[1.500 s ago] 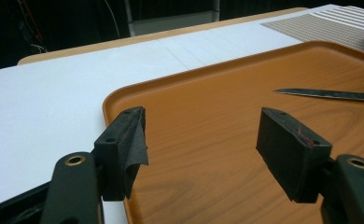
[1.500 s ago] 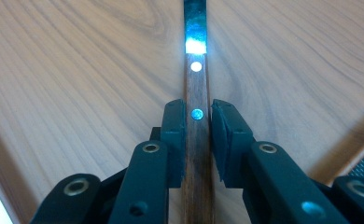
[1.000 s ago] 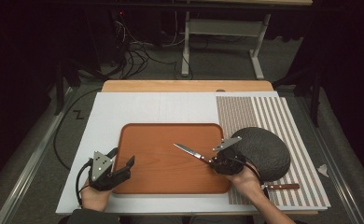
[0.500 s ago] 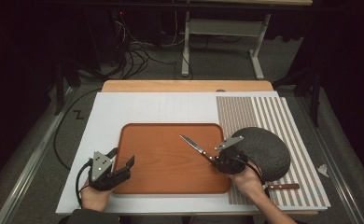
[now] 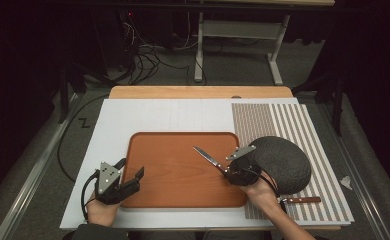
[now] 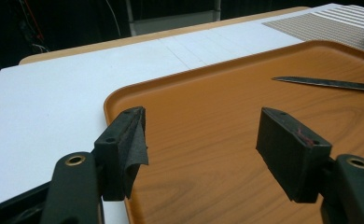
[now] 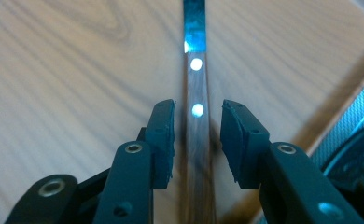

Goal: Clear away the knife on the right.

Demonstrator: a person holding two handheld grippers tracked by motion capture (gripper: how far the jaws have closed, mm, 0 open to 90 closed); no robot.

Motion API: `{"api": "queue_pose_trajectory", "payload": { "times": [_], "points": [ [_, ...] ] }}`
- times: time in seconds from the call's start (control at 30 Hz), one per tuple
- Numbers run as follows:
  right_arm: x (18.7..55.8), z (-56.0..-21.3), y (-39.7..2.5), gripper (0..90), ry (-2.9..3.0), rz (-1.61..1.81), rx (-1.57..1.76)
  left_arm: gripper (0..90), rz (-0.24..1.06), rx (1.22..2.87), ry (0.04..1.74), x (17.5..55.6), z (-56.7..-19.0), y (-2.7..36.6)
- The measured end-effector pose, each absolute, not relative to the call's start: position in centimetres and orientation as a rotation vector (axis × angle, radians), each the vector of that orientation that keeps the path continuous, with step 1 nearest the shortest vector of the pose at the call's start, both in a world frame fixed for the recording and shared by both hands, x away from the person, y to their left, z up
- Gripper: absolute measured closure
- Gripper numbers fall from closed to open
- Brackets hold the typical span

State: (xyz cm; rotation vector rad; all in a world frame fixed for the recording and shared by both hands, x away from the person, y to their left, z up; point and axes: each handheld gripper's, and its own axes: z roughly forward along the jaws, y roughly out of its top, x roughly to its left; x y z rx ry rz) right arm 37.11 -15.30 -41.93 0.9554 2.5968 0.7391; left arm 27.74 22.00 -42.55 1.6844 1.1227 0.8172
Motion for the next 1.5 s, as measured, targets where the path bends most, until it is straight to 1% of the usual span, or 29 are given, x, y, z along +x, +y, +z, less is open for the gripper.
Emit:
{"api": "queue_pose_trajectory", "payload": {
  "times": [0.13,0.17,0.2,0.43,0.77,1.27,1.3,1.33,1.43,1.47,1.5],
  "points": [
    [37.5,-42.1,-15.0,70.6,2.581,0.751,0.956,32.9,0.817,1.687,1.123,27.7,-42.5,22.1],
    [37.5,-42.1,-15.0,71.9,2.576,0.754,0.962,32.9,0.815,1.684,1.123,27.7,-42.5,22.0],
    [37.6,-42.1,-15.1,75.3,2.567,0.755,0.966,32.9,0.816,1.683,1.122,27.7,-42.5,22.0],
    [37.6,-42.1,-15.4,77.2,2.543,0.749,1.018,32.9,0.817,1.683,1.122,27.7,-42.5,22.1],
    [37.6,-42.1,-16.1,74.2,2.508,0.725,1.047,32.9,0.817,1.683,1.122,27.7,-42.5,22.1],
    [37.4,-42.1,-16.4,73.3,2.520,0.739,1.049,32.9,0.815,1.683,1.125,27.7,-42.5,22.1],
    [37.5,-42.1,-16.5,70.8,2.518,0.750,1.048,32.9,0.815,1.683,1.126,27.7,-42.5,22.1],
    [37.5,-42.1,-16.5,70.8,2.518,0.750,1.048,32.9,0.815,1.684,1.126,27.7,-42.5,22.2],
    [37.6,-42.0,-16.8,67.7,2.518,0.787,1.075,32.9,0.811,1.681,1.129,27.8,-42.6,22.2],
    [37.6,-41.9,-17.0,65.2,2.511,0.795,1.086,32.9,0.809,1.682,1.128,27.8,-42.5,22.2],
    [37.6,-41.9,-17.0,65.2,2.511,0.795,1.086,32.9,0.809,1.682,1.128,27.8,-42.5,22.2]
  ]
}}
